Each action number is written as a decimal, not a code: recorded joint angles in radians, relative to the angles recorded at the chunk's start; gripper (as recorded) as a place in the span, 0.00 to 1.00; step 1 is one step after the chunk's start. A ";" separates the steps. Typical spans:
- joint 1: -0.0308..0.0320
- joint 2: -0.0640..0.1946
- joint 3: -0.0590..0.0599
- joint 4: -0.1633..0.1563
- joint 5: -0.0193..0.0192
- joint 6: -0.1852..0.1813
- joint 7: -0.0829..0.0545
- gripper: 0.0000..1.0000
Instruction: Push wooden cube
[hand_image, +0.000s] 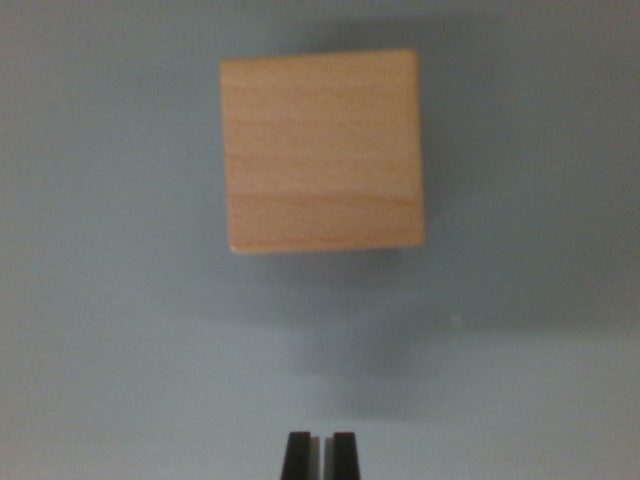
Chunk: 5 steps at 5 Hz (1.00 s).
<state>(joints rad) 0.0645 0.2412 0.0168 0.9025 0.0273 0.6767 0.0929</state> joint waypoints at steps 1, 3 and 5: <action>0.0000 0.000 0.000 0.000 0.0000 0.000 0.000 0.00; 0.0005 0.006 0.000 -0.016 -0.0005 -0.020 0.003 0.00; 0.0009 0.011 0.001 -0.028 -0.0009 -0.035 0.006 0.00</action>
<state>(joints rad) 0.0654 0.2525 0.0176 0.8749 0.0264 0.6412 0.0988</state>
